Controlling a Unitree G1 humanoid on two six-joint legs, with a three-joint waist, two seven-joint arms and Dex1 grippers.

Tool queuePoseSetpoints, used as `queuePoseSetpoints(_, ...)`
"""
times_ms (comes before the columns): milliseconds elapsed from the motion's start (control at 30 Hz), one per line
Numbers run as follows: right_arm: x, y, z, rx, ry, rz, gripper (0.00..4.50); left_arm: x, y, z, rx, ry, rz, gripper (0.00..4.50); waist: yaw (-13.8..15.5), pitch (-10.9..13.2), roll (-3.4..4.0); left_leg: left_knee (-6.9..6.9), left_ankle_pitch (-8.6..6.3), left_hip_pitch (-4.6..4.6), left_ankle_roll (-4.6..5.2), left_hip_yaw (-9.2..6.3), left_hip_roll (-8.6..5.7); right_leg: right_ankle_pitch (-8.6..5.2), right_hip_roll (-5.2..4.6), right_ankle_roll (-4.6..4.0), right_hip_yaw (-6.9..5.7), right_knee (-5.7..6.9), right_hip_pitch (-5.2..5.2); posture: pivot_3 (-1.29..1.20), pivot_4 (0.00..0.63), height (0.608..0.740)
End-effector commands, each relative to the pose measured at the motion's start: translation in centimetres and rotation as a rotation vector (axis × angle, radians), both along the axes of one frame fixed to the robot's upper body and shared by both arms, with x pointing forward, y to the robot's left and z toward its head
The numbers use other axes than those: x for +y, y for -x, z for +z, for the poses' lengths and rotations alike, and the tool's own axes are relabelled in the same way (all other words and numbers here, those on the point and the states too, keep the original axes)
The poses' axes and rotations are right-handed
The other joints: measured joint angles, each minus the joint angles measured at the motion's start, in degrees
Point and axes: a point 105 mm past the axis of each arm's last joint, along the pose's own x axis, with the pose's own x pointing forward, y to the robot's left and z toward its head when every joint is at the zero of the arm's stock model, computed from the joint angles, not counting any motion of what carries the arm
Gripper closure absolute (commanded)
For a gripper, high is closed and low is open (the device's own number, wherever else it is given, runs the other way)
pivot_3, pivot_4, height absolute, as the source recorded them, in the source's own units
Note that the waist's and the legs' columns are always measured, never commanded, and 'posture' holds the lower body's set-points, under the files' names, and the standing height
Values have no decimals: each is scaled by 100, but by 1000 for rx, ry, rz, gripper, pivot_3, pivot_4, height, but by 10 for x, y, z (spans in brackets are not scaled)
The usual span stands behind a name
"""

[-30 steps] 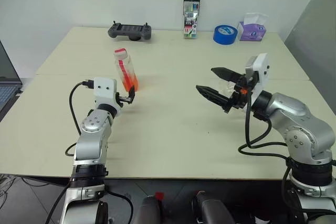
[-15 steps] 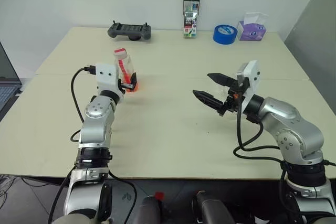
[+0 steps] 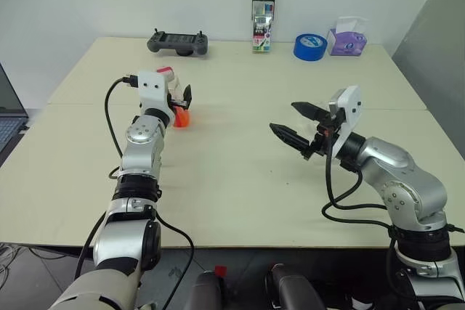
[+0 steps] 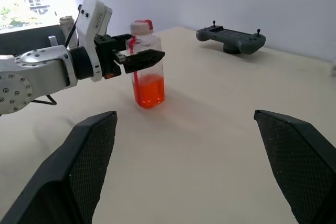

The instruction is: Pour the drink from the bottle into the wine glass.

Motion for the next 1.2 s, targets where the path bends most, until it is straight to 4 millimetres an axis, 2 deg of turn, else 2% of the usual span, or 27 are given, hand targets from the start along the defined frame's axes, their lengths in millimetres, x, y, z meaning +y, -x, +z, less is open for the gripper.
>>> queuePoseSetpoints(33, 0, 6, 19, -76, -7, -4, 45, 4, -1, 18, -71, -1, 13, 0, 1, 1, -1, 0, 0, 0, 0, -1, 0, 0, 0, 0, -1, 0, 0, 0, 150, 740)
queuePoseSetpoints(600, -1, 6, 20, -82, -23, -23, 45, 3, -4, 20, -91, 21, 3, 0, 2, 1, -1, 1, 0, -4, 0, -4, 0, 0, 0, 0, -5, 0, -1, 0, 150, 740)
queuePoseSetpoints(700, -1, 5, 20, -84, -24, -27, 0, 3, -4, 21, -103, 23, -1, 561, 2, 1, -1, 1, 0, -5, 0, -5, 0, 0, 0, 0, -6, 0, -1, 0, 150, 740)
queuePoseSetpoints(900, -1, 6, 19, -86, -20, -28, 0, 5, -3, 22, -107, 28, 3, 2459, 1, 1, -1, 2, 0, -4, 0, -5, 0, 0, 0, 0, -6, 1, -1, 0, 150, 740)
queuePoseSetpoints(933, -1, 6, 19, -86, -20, -29, 0, 5, -3, 21, -107, 29, 4, 2668, -2, 1, -1, 2, 0, -4, 0, -4, 0, 0, 0, 0, -6, 1, -1, 0, 150, 740)
queuePoseSetpoints(1200, -1, 1, 15, -94, -1, -46, 0, 4, -3, 23, -95, 16, -18, 2728, -3, 1, -1, 1, 0, -4, 0, -5, 0, 1, 2, 0, -6, 1, -1, 0, 150, 740)
